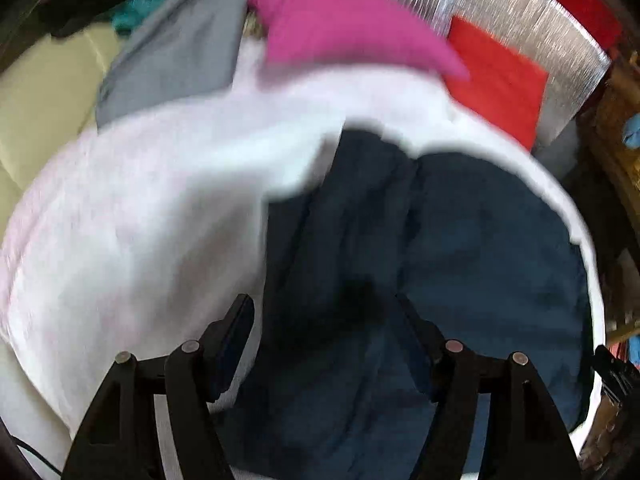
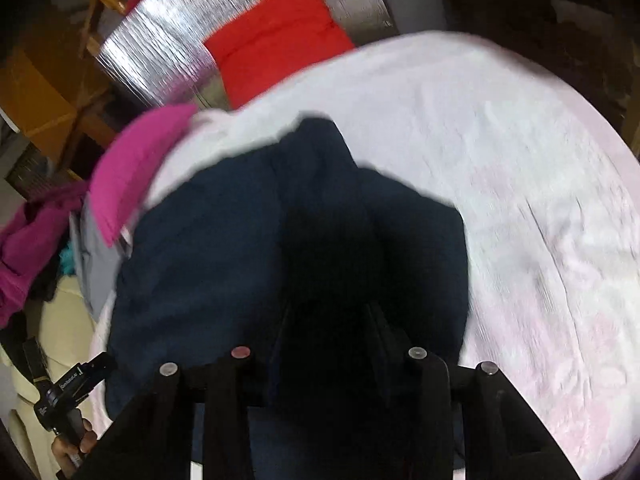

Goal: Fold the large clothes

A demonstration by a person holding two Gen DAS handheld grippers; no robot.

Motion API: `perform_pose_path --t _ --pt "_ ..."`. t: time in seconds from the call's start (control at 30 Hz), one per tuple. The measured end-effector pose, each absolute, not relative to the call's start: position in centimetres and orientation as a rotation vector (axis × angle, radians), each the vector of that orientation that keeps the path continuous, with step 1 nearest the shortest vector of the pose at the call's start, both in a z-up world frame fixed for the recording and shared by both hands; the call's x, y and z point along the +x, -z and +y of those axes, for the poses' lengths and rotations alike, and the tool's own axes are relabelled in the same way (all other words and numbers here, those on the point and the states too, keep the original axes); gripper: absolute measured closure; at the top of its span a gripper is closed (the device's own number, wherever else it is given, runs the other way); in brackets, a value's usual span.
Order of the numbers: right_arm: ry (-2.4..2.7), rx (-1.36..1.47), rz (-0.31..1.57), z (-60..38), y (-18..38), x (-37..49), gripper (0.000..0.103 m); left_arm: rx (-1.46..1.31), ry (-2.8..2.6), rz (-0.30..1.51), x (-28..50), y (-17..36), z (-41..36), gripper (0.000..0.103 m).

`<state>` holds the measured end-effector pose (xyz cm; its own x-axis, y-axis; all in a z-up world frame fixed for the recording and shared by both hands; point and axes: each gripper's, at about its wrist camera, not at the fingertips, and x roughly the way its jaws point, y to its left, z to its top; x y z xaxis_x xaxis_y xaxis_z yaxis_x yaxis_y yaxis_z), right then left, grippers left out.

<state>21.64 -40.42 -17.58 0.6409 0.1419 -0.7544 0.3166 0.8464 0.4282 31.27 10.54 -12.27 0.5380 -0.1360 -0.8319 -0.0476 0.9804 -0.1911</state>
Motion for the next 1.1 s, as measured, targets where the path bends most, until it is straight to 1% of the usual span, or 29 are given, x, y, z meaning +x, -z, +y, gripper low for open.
perform_pose_path --t 0.1,0.27,0.37,0.47,0.57,0.63,0.77,0.83,0.97,1.1 --pt "0.085 0.569 0.868 -39.9 16.9 24.6 0.062 -0.14 0.001 0.982 35.1 11.6 9.0 0.03" --pt "0.081 0.586 0.836 -39.2 17.0 29.4 0.062 -0.094 -0.055 1.045 41.5 14.2 6.7 0.03" --pt "0.084 0.586 0.815 -39.9 17.2 32.2 0.062 -0.109 -0.064 1.084 42.9 15.7 6.4 0.03" --pt "0.087 0.604 0.892 -40.8 19.7 35.3 0.062 -0.11 -0.079 1.108 42.6 16.3 5.7 0.03" --pt "0.094 0.632 0.904 -41.2 20.8 35.7 0.062 -0.094 -0.084 1.101 41.5 16.1 5.3 0.03" --pt "0.111 0.612 0.898 -40.9 19.5 35.1 0.06 -0.099 -0.058 1.062 40.9 14.9 4.8 0.03" --pt "0.024 0.565 0.806 -38.5 16.1 33.4 0.06 -0.084 0.015 0.986 38.6 12.1 2.7 0.03" --pt "-0.043 0.538 0.787 -36.0 15.0 33.3 0.06 -0.059 0.045 0.97 37.7 11.6 1.4 0.027" --pt "-0.082 0.513 0.817 -32.2 15.9 35.5 0.06 0.039 0.003 0.993 37.7 13.3 -0.7 0.026" --pt "-0.057 0.545 0.945 -31.1 19.7 38.2 0.059 0.14 -0.031 1.037 38.6 15.7 -1.9 0.021"
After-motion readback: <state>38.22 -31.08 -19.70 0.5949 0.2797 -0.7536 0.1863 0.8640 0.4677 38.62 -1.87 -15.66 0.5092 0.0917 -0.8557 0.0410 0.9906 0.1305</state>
